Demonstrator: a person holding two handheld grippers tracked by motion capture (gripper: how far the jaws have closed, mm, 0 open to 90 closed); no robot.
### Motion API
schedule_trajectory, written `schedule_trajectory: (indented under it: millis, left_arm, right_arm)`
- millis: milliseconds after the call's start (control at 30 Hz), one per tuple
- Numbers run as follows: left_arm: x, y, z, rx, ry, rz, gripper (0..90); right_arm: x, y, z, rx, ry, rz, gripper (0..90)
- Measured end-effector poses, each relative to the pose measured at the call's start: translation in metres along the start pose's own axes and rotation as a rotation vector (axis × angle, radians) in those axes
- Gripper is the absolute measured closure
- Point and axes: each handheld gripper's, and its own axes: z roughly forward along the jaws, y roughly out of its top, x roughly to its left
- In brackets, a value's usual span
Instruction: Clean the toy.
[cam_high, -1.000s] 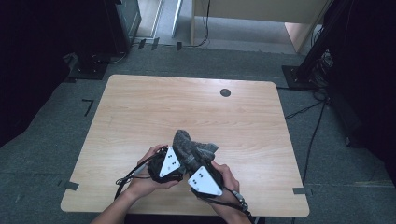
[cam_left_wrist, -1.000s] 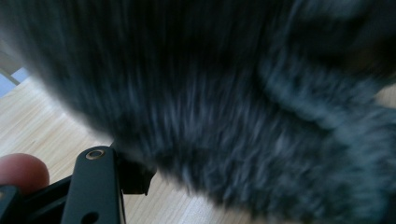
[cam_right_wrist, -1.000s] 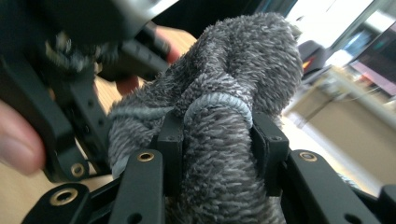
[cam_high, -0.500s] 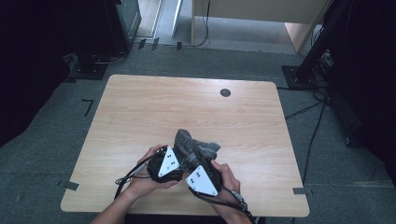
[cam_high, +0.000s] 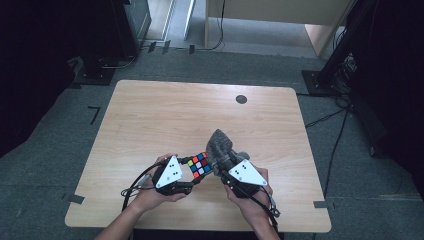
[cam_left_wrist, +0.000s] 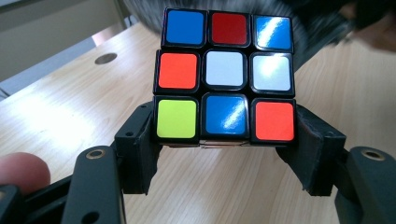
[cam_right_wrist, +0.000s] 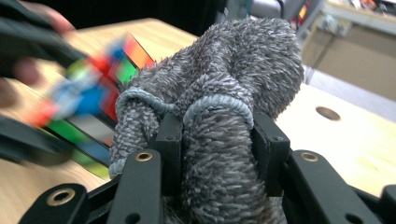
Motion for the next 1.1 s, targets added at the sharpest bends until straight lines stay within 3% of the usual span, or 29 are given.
schedule_trajectory:
  millis: [100,167,233,300,400,533,600,733,800,867,967,1100]
  left_arm:
    - [0.003,0.0,-0.001,0.0,0.007,-0.008,34.3]
    - [0.003,-0.001,0.0,0.007,0.011,-0.001,34.3]
    - [0.002,-0.001,0.0,0.006,0.008,0.002,34.3]
    - [0.0,0.0,0.0,0.003,0.002,0.005,34.3]
    - [-0.001,0.0,0.001,0.014,0.004,0.013,34.3]
    - [0.003,-0.001,-0.002,-0.008,-0.008,-0.017,34.3]
    - [0.007,0.0,-0.004,-0.027,-0.011,-0.04,34.3]
    - [0.013,0.0,-0.007,-0.05,-0.02,-0.086,34.3]
    - [0.013,0.0,-0.008,-0.062,-0.03,-0.098,34.3]
    - [0.013,0.001,-0.009,-0.08,-0.043,-0.099,34.3]
    - [0.012,0.001,-0.011,-0.085,-0.042,-0.089,34.3]
    - [0.017,0.001,-0.015,-0.135,-0.049,-0.129,34.3]
  right_arm:
    - [-0.008,-0.003,0.001,0.018,-0.014,0.029,61.6]
    - [-0.01,0.0,-0.003,-0.018,-0.008,0.057,61.4]
    - [-0.009,0.004,-0.008,-0.077,0.024,0.074,61.2]
    - [-0.005,0.006,-0.01,-0.1,0.061,0.071,61.2]
    - [-0.003,0.002,-0.004,-0.065,0.079,0.06,61.1]
    - [-0.013,-0.009,0.007,0.029,0.058,0.091,60.7]
    - [-0.02,-0.012,0.009,0.051,0.041,0.107,60.5]
    - [-0.028,-0.011,0.003,-0.004,0.041,0.179,60.4]
    - [-0.029,-0.008,-0.001,-0.049,0.077,0.21,60.5]
    - [-0.027,-0.008,0.0,-0.061,0.119,0.227,60.4]
    - [-0.024,-0.015,0.007,-0.029,0.156,0.242,60.4]
    - [-0.029,-0.023,0.014,0.02,0.162,0.279,60.3]
